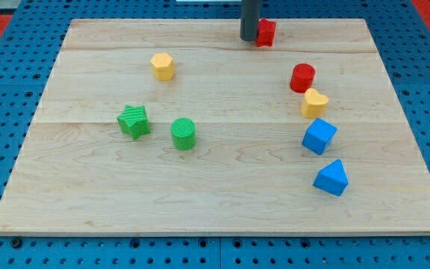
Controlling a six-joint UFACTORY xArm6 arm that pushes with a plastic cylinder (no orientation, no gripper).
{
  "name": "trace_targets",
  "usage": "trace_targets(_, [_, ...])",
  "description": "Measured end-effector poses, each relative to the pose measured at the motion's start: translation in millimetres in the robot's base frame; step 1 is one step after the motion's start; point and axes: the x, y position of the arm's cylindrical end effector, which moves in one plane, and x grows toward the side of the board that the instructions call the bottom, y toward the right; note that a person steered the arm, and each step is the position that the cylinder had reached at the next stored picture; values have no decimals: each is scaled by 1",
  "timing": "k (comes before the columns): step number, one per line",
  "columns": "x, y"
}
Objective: Push hexagon to the top of red circle
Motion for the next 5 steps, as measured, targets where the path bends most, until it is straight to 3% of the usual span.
trace_targets(1, [6,-2])
trace_targets(2, [87,-23])
trace_targets(3, [135,-63])
trace_targets(4, [139,-150])
trace_targets(5, [123,-184])
